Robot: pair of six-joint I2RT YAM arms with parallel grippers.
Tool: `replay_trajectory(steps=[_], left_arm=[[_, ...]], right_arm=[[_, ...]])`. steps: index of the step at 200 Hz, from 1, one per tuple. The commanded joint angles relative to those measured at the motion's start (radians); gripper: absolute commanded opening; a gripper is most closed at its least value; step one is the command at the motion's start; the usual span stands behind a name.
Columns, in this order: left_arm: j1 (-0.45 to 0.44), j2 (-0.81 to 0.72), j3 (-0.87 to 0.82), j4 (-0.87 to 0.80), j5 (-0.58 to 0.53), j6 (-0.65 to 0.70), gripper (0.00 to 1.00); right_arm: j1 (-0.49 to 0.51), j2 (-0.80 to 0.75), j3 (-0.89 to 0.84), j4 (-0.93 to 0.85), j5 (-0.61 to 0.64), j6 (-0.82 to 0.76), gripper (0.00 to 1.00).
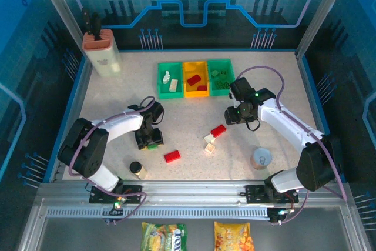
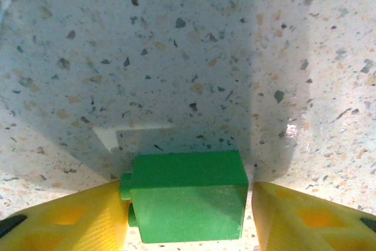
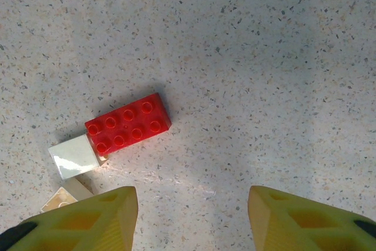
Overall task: Sort the legos into containers by color
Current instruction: Pick up the lego from the bottom-left of the table.
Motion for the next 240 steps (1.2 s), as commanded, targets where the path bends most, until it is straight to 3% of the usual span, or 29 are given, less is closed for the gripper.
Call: replay_trajectory(steps=[1, 42, 105, 198, 240], left_arm=[[-0.002, 0.011, -0.015, 0.002, 0.007, -0.016, 0.55], [-0.003, -0.001, -0.011, 0.001, 0.008, -0.010, 0.49], [-0.003, -0.046, 0.056, -0.040, 0.004, 0.030, 0.47], [-0.002, -0.005, 0.318, -0.081, 0.017, 0.135, 0.47], [-0.004, 0.082, 0.463, 0.006, 0.105, 0.167, 0.47]], right_arm=[[-0.006, -0.015, 0.014, -0.032, 0.007, 0.009, 0.54], [-0.007, -0.014, 0.017, -0.036, 0.006, 0.010, 0.54], [-0.004, -0.012, 0.038, -0.041, 0.012, 0.018, 0.54], [-0.030, -0.062, 0.053, -0.044, 0.041, 0.062, 0.53], [-0.108, -0.090, 0.011, -0.019, 0.046, 0.065, 0.53]])
